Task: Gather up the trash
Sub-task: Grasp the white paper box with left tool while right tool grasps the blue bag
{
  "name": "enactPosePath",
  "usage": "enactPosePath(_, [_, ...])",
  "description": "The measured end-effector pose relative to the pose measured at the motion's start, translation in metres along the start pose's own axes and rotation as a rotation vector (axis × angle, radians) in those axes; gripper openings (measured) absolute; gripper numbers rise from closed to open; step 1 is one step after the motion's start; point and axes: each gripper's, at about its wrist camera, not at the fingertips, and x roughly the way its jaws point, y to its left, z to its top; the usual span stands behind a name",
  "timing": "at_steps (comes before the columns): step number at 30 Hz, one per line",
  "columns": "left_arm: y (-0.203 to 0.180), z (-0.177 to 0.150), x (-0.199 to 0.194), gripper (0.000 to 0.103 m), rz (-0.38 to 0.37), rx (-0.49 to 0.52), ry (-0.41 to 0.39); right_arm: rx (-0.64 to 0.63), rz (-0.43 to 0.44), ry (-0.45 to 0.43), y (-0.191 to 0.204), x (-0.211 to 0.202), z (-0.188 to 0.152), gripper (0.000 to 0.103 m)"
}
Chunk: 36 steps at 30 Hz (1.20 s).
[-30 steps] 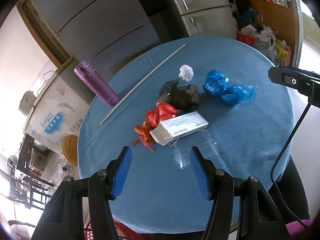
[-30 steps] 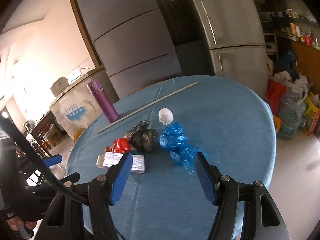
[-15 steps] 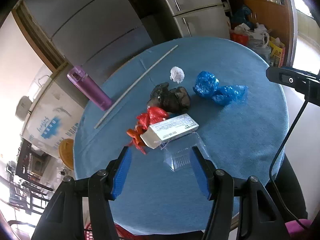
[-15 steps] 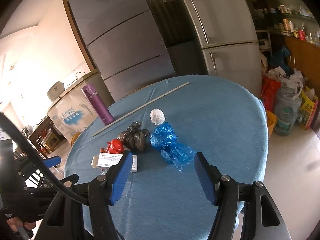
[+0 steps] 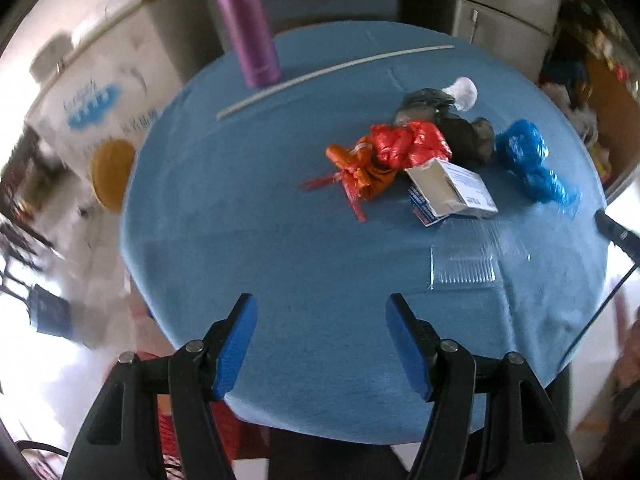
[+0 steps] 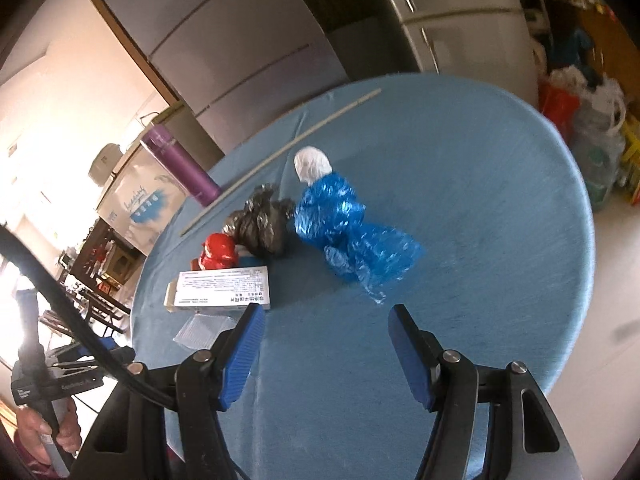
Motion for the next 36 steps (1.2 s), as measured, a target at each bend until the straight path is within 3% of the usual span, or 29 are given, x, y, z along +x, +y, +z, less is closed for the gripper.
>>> enactPosePath(3, [0.002,0.006,0.005,0.068,-0.087,-0.034,0.017,0.032,0.037,0.026,0.001,0.012,0.005,0.068])
enactPosePath(7, [-0.016,0.026,0.009,0.070,-0.227,-0.035,0.018,0.046,0.004,-0.005,0.000,0.015,0.015,0.068])
enactPosePath(12, [-0.030,0.055,0.032,0.074,-0.337,-0.059,0.049,0.016,-0.048,-0.051,-0.005,0.021,0.047,0.071])
enactPosePath(18, [-0.037,0.066,0.060,0.074,-0.431,-0.114,0.110,-0.003,-0.006,-0.017,0.000,0.058,0.078,0.079])
enactPosePath(23, [-0.043,0.066,0.072,0.074,-0.422,-0.115,0.122,-0.021,-0.038,0.022,0.004,0.099,0.081,0.079])
enactPosePath(24, [-0.045,0.067,0.075,0.069,-0.422,-0.118,0.118,-0.024,-0.055,0.031,0.004,0.105,0.080,0.078])
enactPosePath(25, [-0.046,0.068,0.077,0.065,-0.426,-0.118,0.114,-0.031,-0.061,0.035,0.005,0.109,0.077,0.068])
enactPosePath(26, [-0.047,0.069,0.078,0.053,-0.431,-0.113,0.113,-0.037,-0.057,0.037,0.005,0.110,0.075,0.062])
enactPosePath(33, [-0.054,0.071,0.071,0.028,-0.465,-0.113,0.043,-0.068,-0.068,0.001,0.008,0.091,0.054,0.058])
enactPosePath(36, [-0.058,0.072,0.063,0.025,-0.472,-0.086,0.019,-0.054,-0.056,-0.020,0.005,0.075,0.045,0.058])
